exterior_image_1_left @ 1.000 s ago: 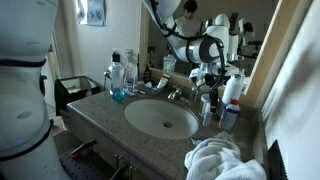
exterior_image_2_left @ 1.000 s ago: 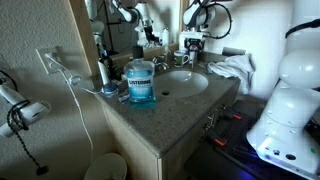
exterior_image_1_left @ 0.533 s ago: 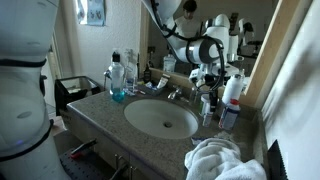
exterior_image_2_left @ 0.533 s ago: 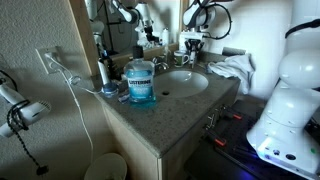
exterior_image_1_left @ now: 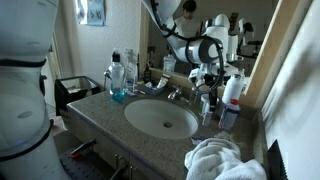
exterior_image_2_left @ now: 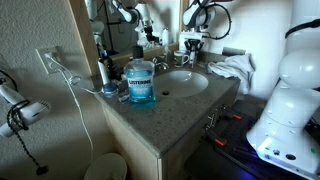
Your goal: Move the small white bottle to the left of the sink
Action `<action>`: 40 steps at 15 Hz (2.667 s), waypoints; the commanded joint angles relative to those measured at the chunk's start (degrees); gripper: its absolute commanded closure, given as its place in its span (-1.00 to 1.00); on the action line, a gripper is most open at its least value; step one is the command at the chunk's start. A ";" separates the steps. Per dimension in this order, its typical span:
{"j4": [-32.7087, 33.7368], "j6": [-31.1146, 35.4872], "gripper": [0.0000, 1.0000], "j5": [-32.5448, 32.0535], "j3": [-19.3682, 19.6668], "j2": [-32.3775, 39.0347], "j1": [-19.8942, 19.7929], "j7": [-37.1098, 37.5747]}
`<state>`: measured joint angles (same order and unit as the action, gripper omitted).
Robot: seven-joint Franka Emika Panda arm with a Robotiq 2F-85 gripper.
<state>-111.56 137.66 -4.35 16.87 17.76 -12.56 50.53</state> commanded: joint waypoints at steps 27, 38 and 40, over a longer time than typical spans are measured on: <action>-5.58 -20.47 0.74 -11.15 -19.39 -24.91 13.49 4.15; -14.50 -10.33 0.74 -5.95 -23.29 -25.65 17.60 -0.35; -16.65 -5.76 0.74 -6.26 -23.51 -25.84 17.53 0.01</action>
<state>-123.72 126.35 -11.62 -6.38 -5.47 5.14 51.77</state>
